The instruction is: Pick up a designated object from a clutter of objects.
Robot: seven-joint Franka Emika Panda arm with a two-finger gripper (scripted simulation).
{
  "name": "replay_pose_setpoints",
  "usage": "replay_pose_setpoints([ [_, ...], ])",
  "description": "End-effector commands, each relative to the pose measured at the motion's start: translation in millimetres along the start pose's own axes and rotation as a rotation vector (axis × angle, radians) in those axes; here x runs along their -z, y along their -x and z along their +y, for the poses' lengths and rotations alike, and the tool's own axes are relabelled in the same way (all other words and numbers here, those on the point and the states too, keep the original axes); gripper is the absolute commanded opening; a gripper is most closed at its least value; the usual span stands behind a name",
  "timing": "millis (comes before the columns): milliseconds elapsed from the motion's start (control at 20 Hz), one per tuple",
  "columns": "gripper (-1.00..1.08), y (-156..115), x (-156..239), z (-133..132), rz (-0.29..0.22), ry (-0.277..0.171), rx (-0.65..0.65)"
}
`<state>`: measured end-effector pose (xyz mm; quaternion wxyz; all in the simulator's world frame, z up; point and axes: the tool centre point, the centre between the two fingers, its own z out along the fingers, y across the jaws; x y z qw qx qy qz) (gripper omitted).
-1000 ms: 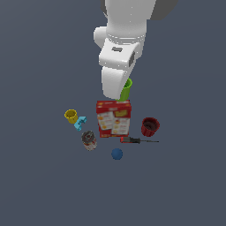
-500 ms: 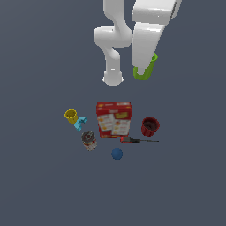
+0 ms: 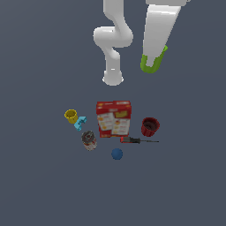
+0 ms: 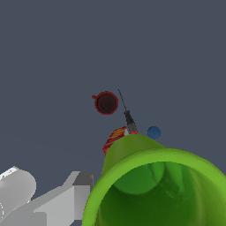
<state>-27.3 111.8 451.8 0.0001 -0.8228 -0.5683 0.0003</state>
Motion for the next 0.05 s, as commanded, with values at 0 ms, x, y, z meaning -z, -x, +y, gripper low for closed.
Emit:
replay_pose_setpoints([
  [0,-1.0,0.3,0.1,0.8,0.0,0.0,-0.001],
])
